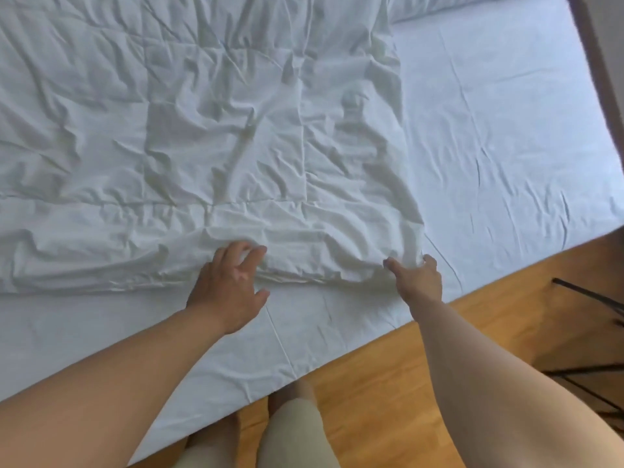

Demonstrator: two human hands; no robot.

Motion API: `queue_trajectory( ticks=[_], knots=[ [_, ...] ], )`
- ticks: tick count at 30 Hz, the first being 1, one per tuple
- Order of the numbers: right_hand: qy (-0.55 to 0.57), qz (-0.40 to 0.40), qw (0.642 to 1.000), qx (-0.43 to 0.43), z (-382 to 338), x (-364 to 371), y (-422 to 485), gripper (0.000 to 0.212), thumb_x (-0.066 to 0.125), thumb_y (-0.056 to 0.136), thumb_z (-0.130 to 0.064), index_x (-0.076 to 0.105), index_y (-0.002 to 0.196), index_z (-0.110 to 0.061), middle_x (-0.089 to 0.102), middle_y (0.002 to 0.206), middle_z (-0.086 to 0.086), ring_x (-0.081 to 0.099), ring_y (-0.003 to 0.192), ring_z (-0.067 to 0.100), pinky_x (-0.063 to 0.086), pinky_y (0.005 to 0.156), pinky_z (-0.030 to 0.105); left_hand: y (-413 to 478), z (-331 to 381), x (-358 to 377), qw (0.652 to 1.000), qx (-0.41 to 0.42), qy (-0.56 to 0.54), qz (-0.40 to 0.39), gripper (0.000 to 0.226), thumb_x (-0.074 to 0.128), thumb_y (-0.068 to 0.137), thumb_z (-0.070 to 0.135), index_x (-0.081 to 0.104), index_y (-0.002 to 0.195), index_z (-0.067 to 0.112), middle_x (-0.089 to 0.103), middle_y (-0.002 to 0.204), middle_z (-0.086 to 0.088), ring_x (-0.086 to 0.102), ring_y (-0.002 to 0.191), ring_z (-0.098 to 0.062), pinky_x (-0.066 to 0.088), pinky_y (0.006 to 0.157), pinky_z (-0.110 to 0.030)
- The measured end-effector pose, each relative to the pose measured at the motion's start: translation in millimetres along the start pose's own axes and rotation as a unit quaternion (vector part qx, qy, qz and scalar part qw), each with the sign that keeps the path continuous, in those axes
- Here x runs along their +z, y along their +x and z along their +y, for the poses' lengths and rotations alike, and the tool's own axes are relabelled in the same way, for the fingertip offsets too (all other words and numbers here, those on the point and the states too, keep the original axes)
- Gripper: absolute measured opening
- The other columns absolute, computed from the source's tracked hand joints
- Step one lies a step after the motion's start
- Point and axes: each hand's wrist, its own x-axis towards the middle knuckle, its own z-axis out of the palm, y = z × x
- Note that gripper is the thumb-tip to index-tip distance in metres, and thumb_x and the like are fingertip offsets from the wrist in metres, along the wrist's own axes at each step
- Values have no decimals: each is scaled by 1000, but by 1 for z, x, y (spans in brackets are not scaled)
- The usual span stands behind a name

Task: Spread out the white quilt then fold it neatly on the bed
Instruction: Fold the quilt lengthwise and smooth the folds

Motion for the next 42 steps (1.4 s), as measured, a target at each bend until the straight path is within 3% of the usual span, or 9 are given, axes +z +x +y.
queue_trajectory(
  ticks=[4, 8, 11, 14, 19, 23, 26, 32, 42],
  knots=[
    [92, -24, 995, -30, -5, 19, 13, 43, 75, 80, -35, 56, 115, -19, 64, 99, -2, 64, 99, 30, 55, 85, 46, 55, 14, 30, 992, 48, 114, 23, 93, 64, 81, 62, 15, 156, 37, 20, 158, 0, 22, 145, -24, 18, 118, -46],
    [64, -75, 983, -157, -16, 41, -26, 21, 63, 82, -28, 66, 102, -28, 70, 92, -10, 67, 88, 20, 57, 77, 43, 69, 23, 43, 994, 0, 107, 28, 68, 58, 89, 50, 29, 151, 42, 37, 149, 4, 36, 136, -20, 28, 112, -41],
    [59, -116, 962, -240, -23, 52, -81, 9, 63, 84, -27, 62, 93, -27, 67, 82, -10, 64, 76, 11, 52, 66, 33, 57, 38, 18, 993, -46, -112, 17, 40, 55, 93, 30, 58, 133, 34, 55, 137, 6, 50, 125, -18, 36, 108, -33],
    [65, -152, 930, -329, -37, 57, -146, 7, 62, 85, -20, 58, 87, -25, 64, 72, -11, 61, 70, 10, 46, 60, 22, 21, 55, -31, 876, -104, -468, -51, 33, 58, 88, 46, 68, 116, 33, 72, 115, 9, 65, 110, -15, 49, 102, -40],
    [98, -192, 910, -355, -63, 64, -237, 1, 60, 84, -28, 59, 84, -28, 67, 72, -8, 65, 71, 9, 51, 61, 25, -41, 45, -89, 839, -131, -528, -27, 26, 68, 89, 34, 67, 115, 33, 76, 104, 10, 73, 97, -11, 58, 92, -40],
    [58, -201, 897, -389, -67, 73, -307, 27, 61, 82, -52, 59, 103, -34, 69, 92, -16, 64, 86, 3, 52, 73, 21, -76, 9, -129, 858, -167, -483, 54, 15, 64, 86, 27, 68, 100, 32, 75, 96, 11, 71, 92, -15, 58, 87, -38],
    [32, -164, 906, -389, -55, 77, -356, 53, 63, 83, -59, 48, 131, -43, 62, 116, -25, 61, 102, -4, 54, 86, 21, -104, -25, -150, 896, -137, -412, 90, 29, 62, 90, 31, 64, 118, 24, 71, 111, 3, 66, 101, -20, 53, 93, -36],
    [-3, -74, 947, -314, -11, 91, -438, 58, 70, 90, -44, 47, 142, -31, 60, 120, -13, 60, 97, 0, 46, 82, 15, -140, -106, -181, 958, -84, -250, 110, 62, 62, 94, 38, 44, 145, 8, 52, 145, -17, 50, 131, -35, 39, 106, -34],
    [-73, -46, 953, -290, 62, 134, -535, 56, 65, 94, -43, 48, 143, -24, 62, 130, -2, 60, 115, 12, 51, 97, 29, -195, -189, -203, 968, -56, -210, 128, 68, 61, 93, 40, 39, 150, 9, 45, 151, -18, 44, 137, -37, 36, 114, -39]
  ],
)
